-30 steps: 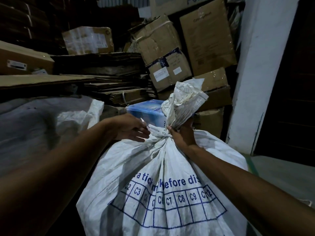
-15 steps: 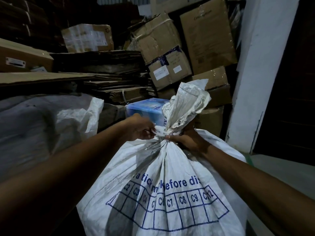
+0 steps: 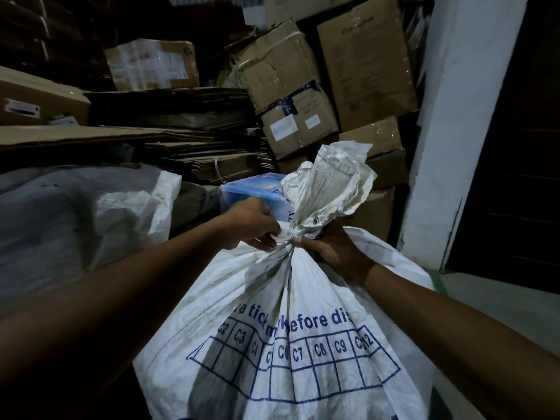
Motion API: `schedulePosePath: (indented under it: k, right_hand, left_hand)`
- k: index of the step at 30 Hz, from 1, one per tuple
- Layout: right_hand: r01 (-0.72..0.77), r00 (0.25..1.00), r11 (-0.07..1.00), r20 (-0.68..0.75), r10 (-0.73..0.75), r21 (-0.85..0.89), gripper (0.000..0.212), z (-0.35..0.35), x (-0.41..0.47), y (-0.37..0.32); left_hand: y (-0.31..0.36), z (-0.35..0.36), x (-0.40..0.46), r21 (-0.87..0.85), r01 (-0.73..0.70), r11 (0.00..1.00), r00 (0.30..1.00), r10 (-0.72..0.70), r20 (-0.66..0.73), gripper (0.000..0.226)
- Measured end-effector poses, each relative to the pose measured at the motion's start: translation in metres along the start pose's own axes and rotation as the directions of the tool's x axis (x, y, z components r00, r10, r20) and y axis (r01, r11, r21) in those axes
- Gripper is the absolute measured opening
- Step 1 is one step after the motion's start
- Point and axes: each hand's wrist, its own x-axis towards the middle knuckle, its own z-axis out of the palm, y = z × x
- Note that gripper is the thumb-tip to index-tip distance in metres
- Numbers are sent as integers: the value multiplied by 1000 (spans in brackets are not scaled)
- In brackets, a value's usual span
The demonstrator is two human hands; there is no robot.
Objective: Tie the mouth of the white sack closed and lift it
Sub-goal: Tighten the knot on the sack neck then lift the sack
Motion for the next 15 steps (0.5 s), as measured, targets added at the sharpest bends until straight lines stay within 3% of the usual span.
schedulePosePath:
  k: [5,15]
  right_hand:
    - [-7,1000,998,-24,8,56,99,1,1,6]
    - [-30,998,995,-43,35,98,88,1,-3,1]
  left_hand:
    - [-2,1,3,51,-48,998,997,50,-51,2]
    - [-6,3,3,57,-76,995,993,80,-83,2]
